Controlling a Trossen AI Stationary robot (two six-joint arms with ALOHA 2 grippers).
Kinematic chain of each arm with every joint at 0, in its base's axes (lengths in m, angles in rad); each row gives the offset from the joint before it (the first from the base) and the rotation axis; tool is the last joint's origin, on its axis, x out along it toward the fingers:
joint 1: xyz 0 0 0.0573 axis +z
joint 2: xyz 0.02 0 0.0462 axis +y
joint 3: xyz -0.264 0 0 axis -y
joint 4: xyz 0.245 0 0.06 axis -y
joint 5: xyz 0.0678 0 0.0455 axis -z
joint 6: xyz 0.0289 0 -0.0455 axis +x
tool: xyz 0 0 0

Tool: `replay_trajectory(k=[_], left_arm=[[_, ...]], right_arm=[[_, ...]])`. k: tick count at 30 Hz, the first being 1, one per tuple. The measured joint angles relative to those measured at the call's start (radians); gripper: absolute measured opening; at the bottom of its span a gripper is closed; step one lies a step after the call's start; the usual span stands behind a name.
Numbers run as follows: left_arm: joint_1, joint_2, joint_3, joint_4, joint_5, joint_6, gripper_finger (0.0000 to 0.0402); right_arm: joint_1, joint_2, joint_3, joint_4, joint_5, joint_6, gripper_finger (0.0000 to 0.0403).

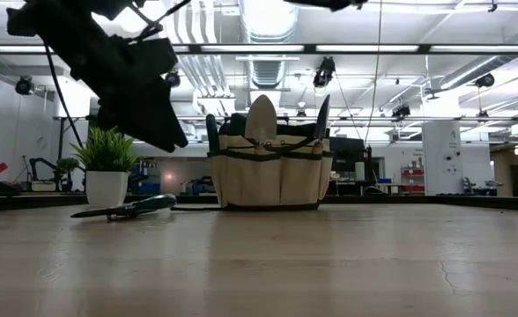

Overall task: Pick & Place Garden tools in Gardening bag
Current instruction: Put the green scissors into the bag

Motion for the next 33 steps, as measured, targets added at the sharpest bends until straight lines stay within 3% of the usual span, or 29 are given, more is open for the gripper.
replay_trajectory(k=[14, 22, 26, 32, 33], left_arm=[[0.128, 0.172, -0.022, -0.002, 0.081, -0.099, 0.0209], [0.147, 0.255, -0.02, 0.013, 0.117, -0.115, 0.0204], [0.145, 0.253, -0.021, 0.01, 0.16, -0.13, 0.0167], [0.127, 0.245, -0.022, 0.008, 0.191, -0.137, 0.0052], [0.125, 0.244, -0.022, 0.007, 0.2, -0.135, 0.0052]], right_arm=[[0.053, -0.067, 0.0, -0.131, 0.002, 0.109, 0.0215], [0.059, -0.07, 0.0, -0.151, 0.002, 0.12, 0.0215], [0.059, -0.07, 0.0, -0.159, 0.001, 0.137, 0.0215], [0.059, -0.07, 0.0, -0.219, -0.002, 0.195, 0.0215], [0.059, -0.07, 0.0, -0.233, -0.002, 0.209, 0.0215]])
